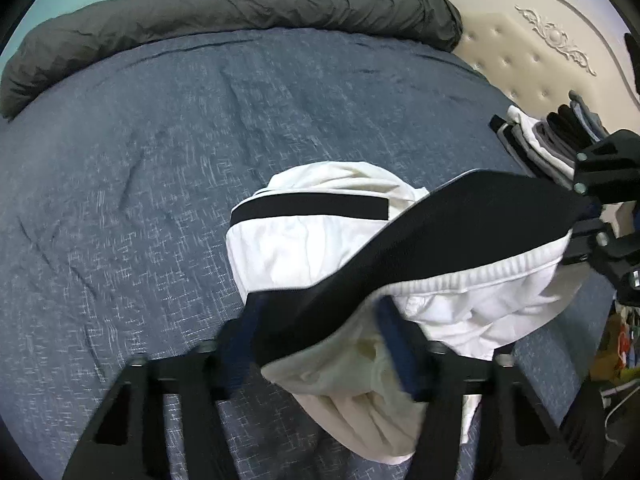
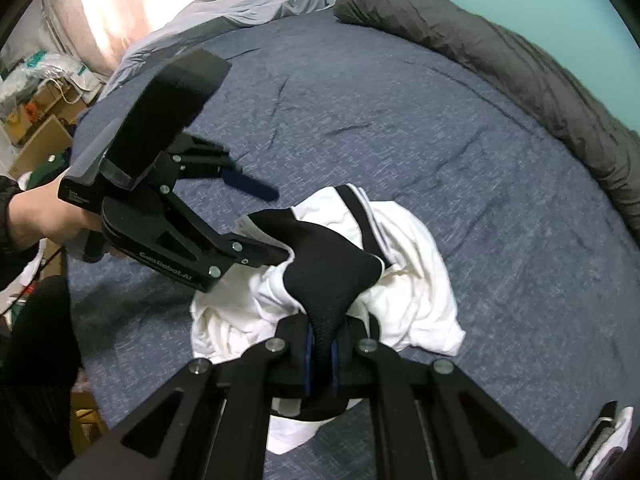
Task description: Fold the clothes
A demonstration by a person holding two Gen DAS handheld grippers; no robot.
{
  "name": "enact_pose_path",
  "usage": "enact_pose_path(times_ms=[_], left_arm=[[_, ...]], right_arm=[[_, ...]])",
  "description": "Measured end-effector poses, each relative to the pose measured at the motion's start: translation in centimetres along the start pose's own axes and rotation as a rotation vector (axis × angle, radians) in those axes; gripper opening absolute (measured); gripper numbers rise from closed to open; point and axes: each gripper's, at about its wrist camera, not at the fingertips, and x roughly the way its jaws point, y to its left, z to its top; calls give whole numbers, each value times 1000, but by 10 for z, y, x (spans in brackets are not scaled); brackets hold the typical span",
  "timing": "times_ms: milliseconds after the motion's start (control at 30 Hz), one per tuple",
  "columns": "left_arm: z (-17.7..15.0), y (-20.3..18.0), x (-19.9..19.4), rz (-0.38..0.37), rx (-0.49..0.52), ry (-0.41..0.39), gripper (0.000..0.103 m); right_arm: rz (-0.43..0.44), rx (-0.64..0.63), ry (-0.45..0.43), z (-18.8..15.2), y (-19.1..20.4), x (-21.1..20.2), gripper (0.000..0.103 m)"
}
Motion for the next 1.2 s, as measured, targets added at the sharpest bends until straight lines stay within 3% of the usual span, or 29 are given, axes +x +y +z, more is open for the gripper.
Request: enact_pose_path(times_ms=[100, 133, 167, 400, 767, 1200], left_arm=[[0, -1, -2, -9, 7, -10, 30], [2, -2, -6, -4, 10, -20, 19], [4, -3, -10, 0, 13, -30, 16], [35, -17, -73, 39, 45, -153, 8], [98, -42, -234, 116, 63, -407, 5], [141, -97, -409, 198, 137, -615, 5]], right_arm=[[-13, -5, -24, 4, -1, -8, 6], [-18, -6, -31, 5, -1, -11, 6], [-23, -8, -41, 7, -2, -14, 6], [-105, -40, -139, 38, -2, -72, 6], [-247, -67, -322, 98, 13, -203, 6], [-391, -120, -513, 145, 53, -366, 6]])
